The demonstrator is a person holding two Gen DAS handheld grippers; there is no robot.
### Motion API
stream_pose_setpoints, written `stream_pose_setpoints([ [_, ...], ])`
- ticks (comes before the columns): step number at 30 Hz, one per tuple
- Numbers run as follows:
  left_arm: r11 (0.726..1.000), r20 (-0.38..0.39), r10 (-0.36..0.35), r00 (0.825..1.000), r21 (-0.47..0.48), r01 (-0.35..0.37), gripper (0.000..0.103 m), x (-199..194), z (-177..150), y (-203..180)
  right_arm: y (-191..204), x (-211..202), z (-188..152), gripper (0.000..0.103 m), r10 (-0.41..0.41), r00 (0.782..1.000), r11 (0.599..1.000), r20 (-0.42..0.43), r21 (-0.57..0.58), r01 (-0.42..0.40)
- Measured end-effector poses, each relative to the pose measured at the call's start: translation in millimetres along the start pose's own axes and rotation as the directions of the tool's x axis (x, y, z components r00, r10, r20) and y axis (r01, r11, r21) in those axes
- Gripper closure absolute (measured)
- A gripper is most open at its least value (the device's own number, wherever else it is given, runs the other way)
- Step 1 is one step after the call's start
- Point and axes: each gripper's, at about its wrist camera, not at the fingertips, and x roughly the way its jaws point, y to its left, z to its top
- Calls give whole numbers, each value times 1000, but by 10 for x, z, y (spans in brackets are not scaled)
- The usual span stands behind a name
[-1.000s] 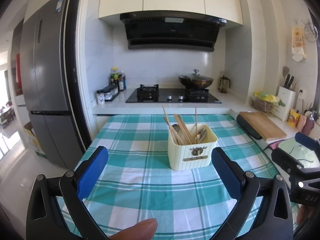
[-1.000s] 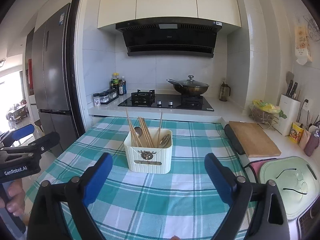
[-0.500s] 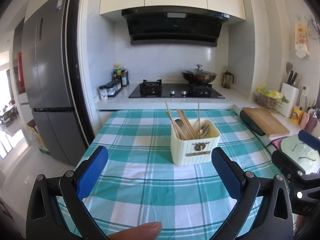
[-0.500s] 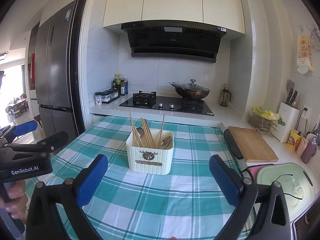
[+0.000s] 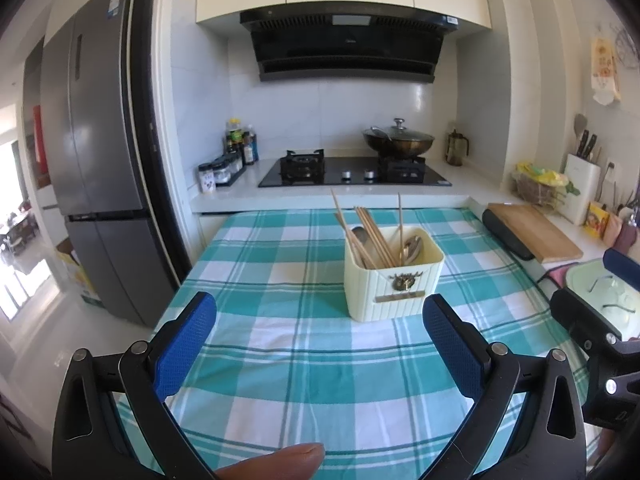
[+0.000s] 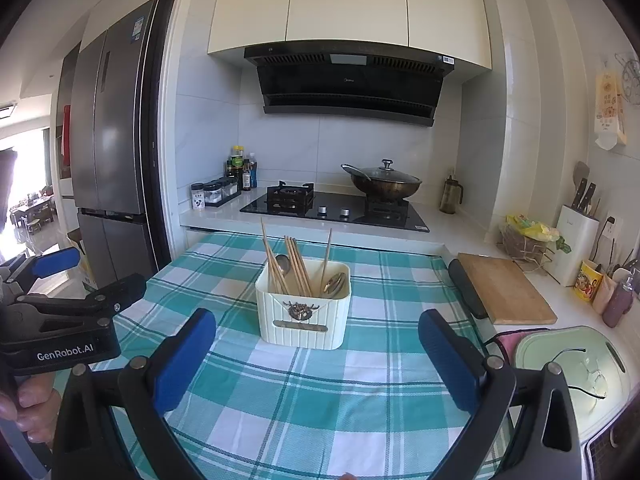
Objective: Organize utensils
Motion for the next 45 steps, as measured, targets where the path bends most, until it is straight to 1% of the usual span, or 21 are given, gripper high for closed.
stream_pose_setpoints([
  [16, 1000, -20, 2, 1000, 7, -2, 0, 60, -26, -25, 8, -5, 24, 0, -3, 1000, 1000, -9, -4, 3],
  [45, 1000, -24, -3, 1000, 9, 3, 0, 81, -45, -43, 49, 6, 23, 0, 5, 1000, 1000, -12, -9, -5],
])
